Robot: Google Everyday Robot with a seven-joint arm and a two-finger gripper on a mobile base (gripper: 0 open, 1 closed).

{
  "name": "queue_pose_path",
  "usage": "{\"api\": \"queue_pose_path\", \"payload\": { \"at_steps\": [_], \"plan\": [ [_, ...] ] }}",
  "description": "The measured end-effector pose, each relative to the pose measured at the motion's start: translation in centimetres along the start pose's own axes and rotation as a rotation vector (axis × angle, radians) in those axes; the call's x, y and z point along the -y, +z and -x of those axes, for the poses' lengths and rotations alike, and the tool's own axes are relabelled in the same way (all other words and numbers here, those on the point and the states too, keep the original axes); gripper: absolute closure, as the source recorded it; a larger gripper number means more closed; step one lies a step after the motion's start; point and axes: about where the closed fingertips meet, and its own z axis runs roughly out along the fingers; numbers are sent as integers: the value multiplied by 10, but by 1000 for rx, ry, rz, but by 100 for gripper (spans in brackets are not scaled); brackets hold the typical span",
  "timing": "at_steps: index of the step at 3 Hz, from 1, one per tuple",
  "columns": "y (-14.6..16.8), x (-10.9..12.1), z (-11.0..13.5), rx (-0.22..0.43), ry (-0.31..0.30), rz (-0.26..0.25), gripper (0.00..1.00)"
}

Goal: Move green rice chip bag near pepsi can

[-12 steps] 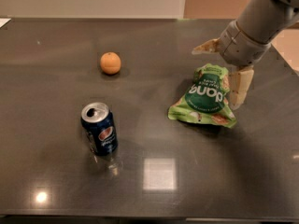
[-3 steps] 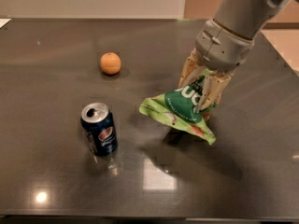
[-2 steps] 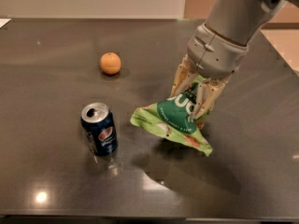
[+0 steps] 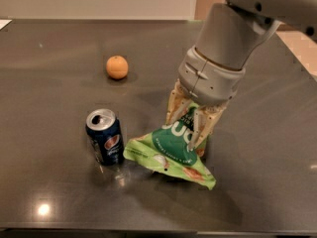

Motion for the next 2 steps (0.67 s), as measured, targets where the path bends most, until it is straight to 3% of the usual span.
{"api": "queue_pose_path", "payload": {
  "at_steps": [2],
  "plan": [
    [14, 9, 19, -18, -24, -1, 100]
  ]
}}
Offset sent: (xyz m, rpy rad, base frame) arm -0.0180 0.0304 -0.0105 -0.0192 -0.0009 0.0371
